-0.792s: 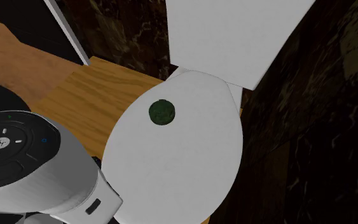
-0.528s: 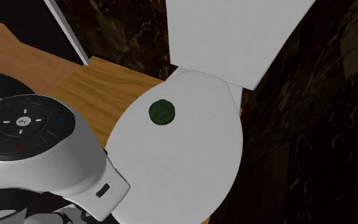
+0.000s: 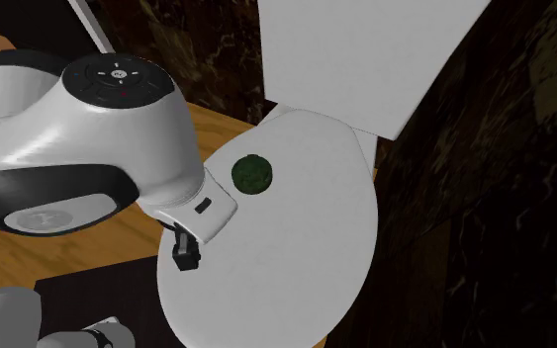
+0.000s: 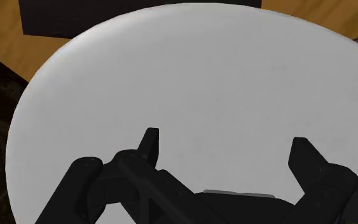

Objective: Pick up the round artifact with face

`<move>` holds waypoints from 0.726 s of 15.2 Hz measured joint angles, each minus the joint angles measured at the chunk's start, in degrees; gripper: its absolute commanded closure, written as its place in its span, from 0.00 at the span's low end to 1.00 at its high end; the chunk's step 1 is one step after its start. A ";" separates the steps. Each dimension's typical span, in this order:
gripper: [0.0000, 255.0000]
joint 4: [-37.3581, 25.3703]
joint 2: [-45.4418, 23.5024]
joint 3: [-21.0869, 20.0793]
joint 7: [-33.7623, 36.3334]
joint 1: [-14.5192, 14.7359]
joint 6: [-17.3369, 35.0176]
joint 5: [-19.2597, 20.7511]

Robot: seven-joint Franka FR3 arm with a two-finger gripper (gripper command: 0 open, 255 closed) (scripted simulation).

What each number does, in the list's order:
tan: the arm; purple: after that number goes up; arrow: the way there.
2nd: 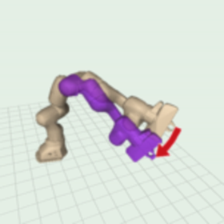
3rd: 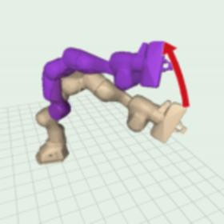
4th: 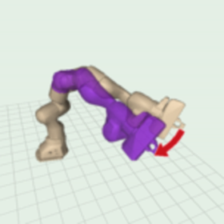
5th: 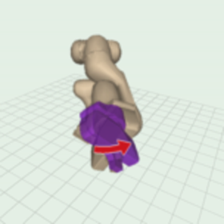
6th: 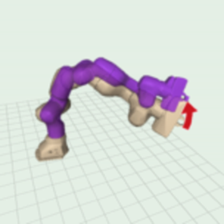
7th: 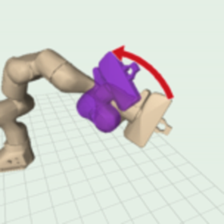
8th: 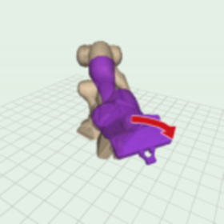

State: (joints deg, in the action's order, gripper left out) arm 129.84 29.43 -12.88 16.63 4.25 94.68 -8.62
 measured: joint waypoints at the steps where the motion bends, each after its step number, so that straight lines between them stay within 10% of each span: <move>1: 0.00 -1.14 -1.26 -0.91 1.05 0.23 0.72 -0.21; 11: 0.00 -17.27 -17.95 -9.37 11.81 1.51 6.58 2.81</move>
State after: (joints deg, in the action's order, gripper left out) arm 112.57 11.48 -22.25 28.44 5.77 101.27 -5.81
